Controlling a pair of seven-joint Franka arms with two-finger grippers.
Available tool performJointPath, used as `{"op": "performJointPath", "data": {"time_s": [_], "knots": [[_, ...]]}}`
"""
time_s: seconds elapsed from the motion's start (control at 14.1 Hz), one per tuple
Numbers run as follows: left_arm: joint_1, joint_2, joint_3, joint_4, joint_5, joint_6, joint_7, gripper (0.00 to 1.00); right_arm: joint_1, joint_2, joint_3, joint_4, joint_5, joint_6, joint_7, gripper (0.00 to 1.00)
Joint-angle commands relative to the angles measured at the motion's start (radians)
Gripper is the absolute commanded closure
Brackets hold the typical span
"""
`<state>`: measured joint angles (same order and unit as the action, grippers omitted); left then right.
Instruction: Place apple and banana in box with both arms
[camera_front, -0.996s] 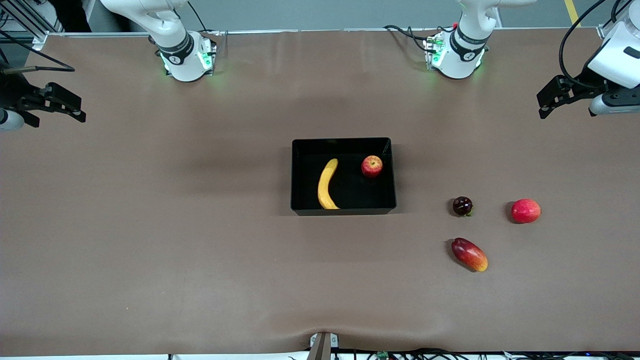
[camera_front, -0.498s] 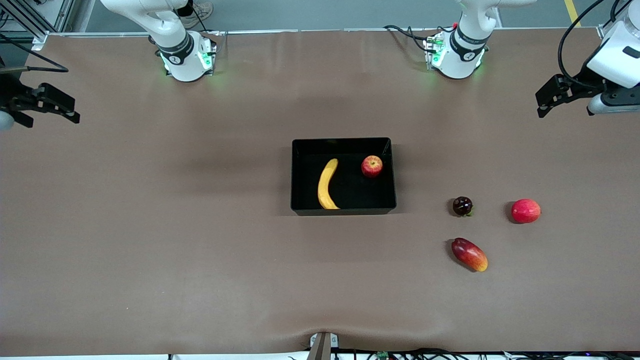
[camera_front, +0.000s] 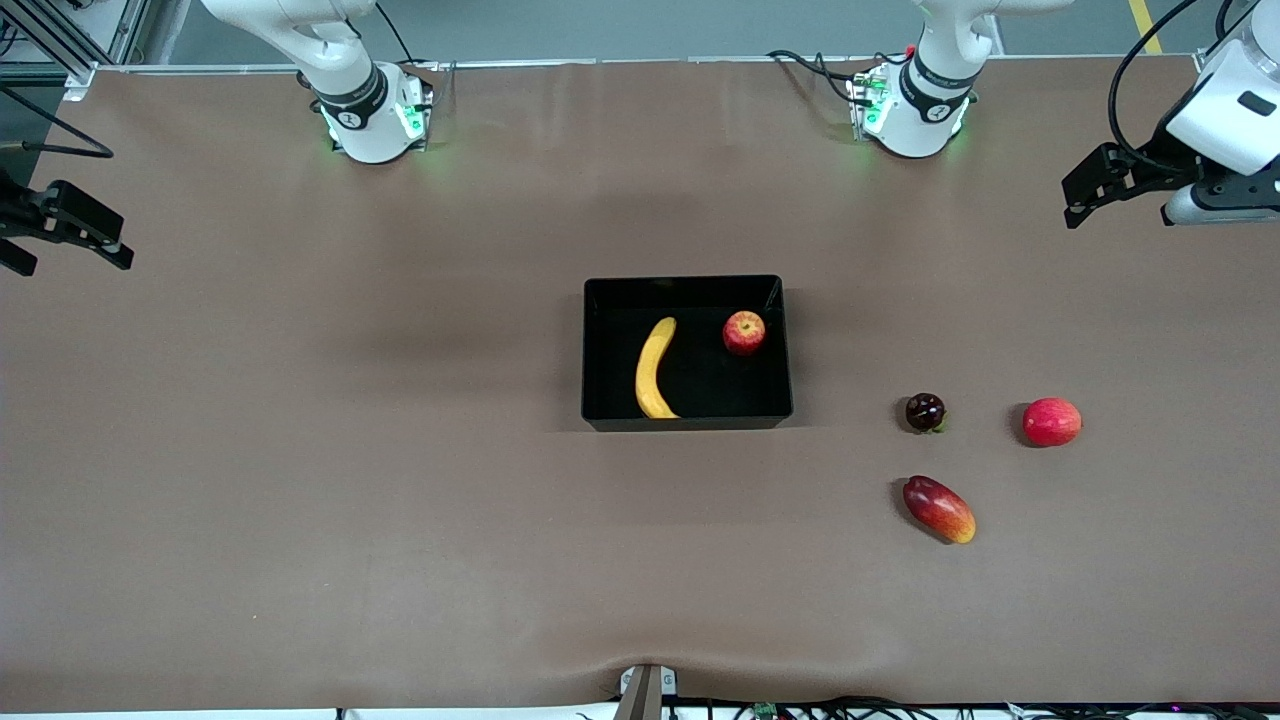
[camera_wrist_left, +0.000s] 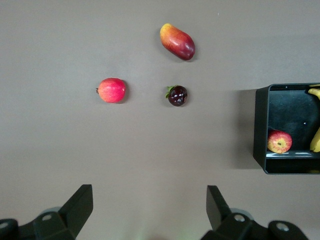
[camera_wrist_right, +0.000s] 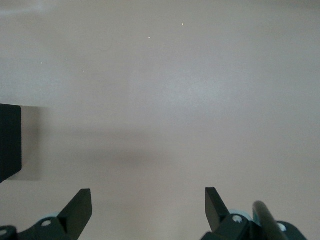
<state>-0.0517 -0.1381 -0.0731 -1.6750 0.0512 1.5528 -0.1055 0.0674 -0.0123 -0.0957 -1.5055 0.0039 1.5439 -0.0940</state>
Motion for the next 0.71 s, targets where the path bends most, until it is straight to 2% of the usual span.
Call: {"op": "performJointPath", "data": {"time_s": [0.0, 0.64], "knots": [[-0.004, -0.008, -0.002, 0.011, -0.019, -0.020, -0.006, 0.00, -0.012, 0.008, 0.008, -0.004, 0.007, -0.007, -0.013, 0.00], [-0.007, -0.005, -0.004, 0.018, -0.017, -0.020, -0.028, 0.00, -0.027, 0.028, 0.011, -0.001, 0.015, -0.008, -0.010, 0.00]]}}
